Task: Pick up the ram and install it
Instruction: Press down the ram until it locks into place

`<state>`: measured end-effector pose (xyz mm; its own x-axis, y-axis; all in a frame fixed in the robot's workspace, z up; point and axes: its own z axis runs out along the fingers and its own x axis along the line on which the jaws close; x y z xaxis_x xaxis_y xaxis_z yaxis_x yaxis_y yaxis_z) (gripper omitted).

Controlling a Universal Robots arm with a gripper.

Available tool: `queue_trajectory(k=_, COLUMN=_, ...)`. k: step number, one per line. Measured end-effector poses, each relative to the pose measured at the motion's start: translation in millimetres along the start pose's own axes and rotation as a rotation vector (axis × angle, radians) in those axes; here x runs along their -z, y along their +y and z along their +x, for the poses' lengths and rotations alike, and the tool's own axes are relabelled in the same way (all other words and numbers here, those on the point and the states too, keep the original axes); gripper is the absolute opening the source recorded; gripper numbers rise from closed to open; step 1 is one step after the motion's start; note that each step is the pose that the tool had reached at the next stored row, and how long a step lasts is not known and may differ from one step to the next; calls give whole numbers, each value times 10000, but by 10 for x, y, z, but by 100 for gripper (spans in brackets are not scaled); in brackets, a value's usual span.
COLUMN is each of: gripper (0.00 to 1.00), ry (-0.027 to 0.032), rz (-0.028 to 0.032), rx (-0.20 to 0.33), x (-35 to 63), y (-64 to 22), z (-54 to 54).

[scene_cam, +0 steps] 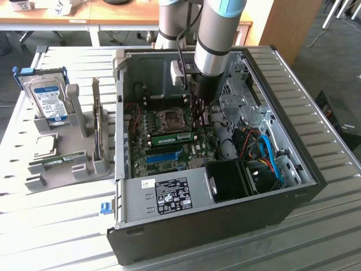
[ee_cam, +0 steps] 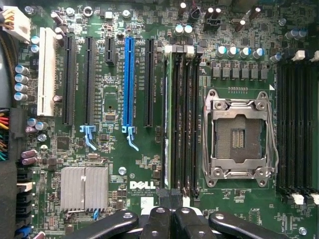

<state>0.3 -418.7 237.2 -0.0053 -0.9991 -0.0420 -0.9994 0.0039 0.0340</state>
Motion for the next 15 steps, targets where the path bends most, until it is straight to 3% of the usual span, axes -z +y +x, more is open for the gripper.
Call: queue_trajectory(k=15, gripper=11, ry=0, rz=0, rx=-1, x=-19, y=2, z=-39)
